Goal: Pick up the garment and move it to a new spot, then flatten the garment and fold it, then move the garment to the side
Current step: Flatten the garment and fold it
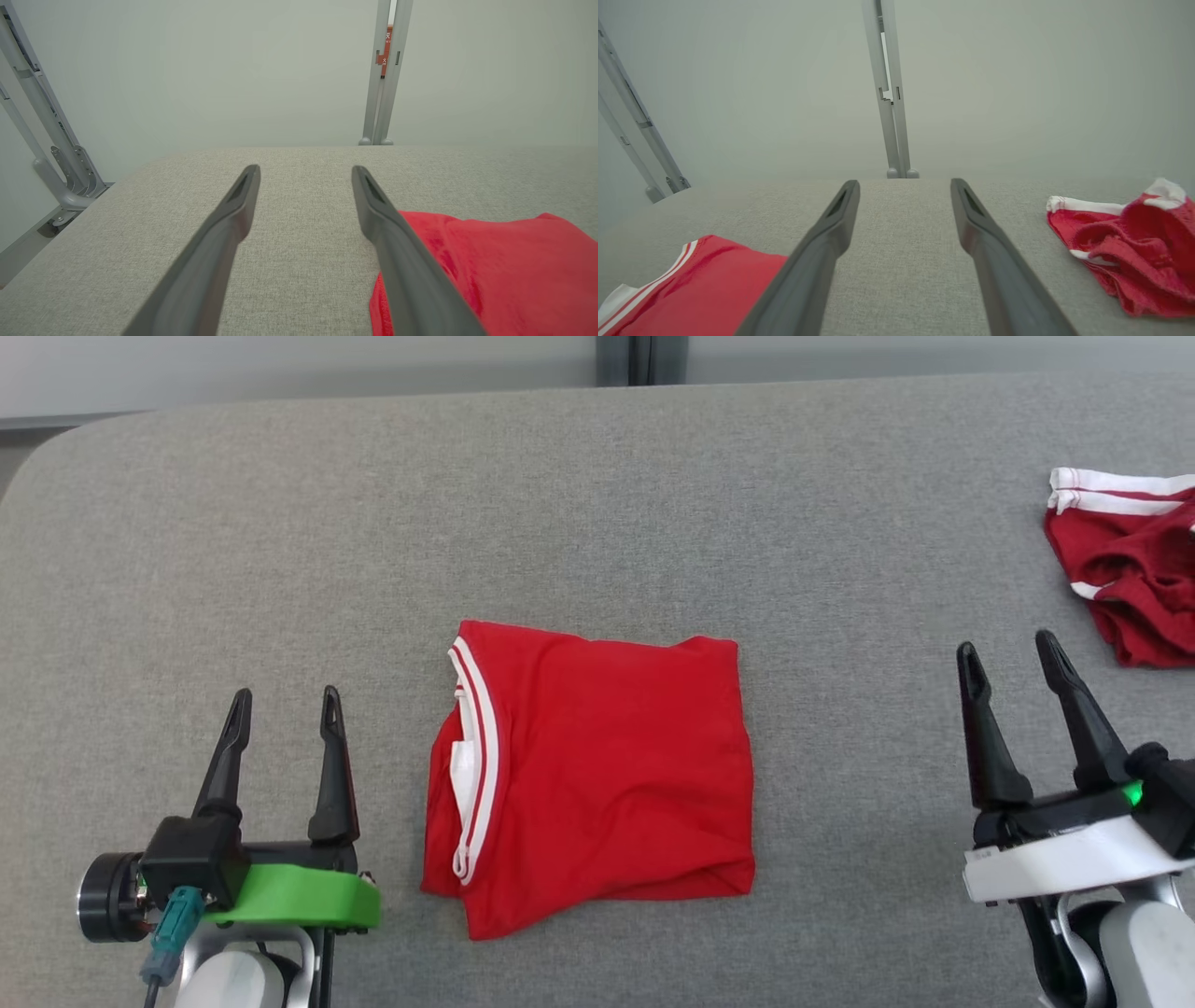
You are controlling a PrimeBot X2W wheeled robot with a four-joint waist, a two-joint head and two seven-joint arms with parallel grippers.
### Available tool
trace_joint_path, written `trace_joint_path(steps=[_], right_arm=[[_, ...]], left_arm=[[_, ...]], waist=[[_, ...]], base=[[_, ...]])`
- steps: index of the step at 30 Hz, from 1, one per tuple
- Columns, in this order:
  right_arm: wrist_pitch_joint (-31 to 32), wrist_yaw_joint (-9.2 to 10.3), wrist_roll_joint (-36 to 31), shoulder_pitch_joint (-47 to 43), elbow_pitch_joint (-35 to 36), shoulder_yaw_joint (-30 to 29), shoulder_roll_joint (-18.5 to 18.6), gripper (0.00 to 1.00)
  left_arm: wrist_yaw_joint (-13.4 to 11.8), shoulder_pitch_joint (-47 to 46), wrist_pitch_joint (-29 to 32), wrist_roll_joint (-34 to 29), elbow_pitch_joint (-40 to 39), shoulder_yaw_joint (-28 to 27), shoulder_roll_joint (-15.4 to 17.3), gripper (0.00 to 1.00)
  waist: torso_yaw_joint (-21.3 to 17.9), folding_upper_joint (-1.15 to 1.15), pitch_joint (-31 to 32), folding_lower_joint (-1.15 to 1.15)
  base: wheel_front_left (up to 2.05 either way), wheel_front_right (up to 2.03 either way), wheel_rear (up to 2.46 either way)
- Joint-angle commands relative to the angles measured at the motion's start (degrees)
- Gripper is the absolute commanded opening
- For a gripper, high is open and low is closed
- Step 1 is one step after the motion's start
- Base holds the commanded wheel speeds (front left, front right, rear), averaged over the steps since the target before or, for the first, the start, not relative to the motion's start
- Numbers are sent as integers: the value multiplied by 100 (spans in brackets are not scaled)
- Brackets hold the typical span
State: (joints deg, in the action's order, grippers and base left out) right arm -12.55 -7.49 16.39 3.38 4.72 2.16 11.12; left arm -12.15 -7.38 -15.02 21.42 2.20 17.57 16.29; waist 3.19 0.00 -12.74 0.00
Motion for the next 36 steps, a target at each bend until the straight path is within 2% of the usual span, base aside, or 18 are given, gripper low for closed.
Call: trace_joint_path(steps=[1,5,20,36], right_arm=[[71,-1,-73,-182,91,-91,-58,100],[224,-1,-118,-593,249,-236,-155,100],[630,-1,-135,-1452,374,-132,-282,100],[752,0,-184,-1578,495,-200,-272,100]], left_arm=[[-16,100,-6,48,-17,-18,48,100],[-27,289,33,71,-27,5,102,100],[107,1019,166,270,154,155,247,100],[137,1078,84,353,356,93,300,100]], waist=[[-140,0,149,0],[-227,0,366,0],[-274,0,1253,0],[-274,0,1341,0]], base=[[0,0,0],[0,0,0],[0,0,0],[0,0,0]])
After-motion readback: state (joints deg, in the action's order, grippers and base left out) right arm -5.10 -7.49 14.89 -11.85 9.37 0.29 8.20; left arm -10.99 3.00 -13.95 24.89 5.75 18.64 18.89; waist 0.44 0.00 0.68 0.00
